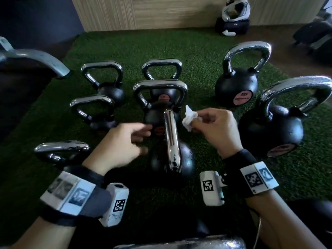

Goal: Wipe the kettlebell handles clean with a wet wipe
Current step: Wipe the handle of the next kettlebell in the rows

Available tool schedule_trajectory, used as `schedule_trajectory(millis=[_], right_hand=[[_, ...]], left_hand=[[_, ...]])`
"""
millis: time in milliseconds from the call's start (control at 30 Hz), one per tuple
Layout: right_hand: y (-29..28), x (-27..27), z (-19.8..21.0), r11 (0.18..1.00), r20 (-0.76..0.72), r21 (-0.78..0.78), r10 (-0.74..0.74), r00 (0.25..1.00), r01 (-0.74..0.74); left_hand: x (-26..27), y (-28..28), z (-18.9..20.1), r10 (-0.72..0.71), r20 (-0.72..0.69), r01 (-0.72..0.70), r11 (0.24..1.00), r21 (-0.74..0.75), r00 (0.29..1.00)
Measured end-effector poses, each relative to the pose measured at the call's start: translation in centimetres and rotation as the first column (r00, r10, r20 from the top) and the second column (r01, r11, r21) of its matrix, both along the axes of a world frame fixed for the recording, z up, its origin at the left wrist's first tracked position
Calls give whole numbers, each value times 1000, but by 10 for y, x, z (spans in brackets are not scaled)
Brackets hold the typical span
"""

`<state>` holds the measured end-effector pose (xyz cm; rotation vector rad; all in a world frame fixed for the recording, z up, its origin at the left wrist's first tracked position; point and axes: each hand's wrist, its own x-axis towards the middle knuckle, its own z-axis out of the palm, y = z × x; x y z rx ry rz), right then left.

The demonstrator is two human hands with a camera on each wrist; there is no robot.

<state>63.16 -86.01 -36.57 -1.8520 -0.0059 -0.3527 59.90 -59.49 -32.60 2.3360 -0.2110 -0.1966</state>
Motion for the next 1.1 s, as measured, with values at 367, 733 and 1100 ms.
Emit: schedule_trajectory(millis=[367,733,1100], right_hand=[[37,23,-13,994,-48,-94,49,998,-53],[32,23,-4,986,130,-116,135,982,-120],[21,2,27,940,199,-274,263,944,-204]], left_hand=[[2,-49,-103,-360,108,277,848,452,927],[-4,-47,-91,-198,118,169,960,223,973],[21,-49,-69,-192,-51,198,967,160,980]])
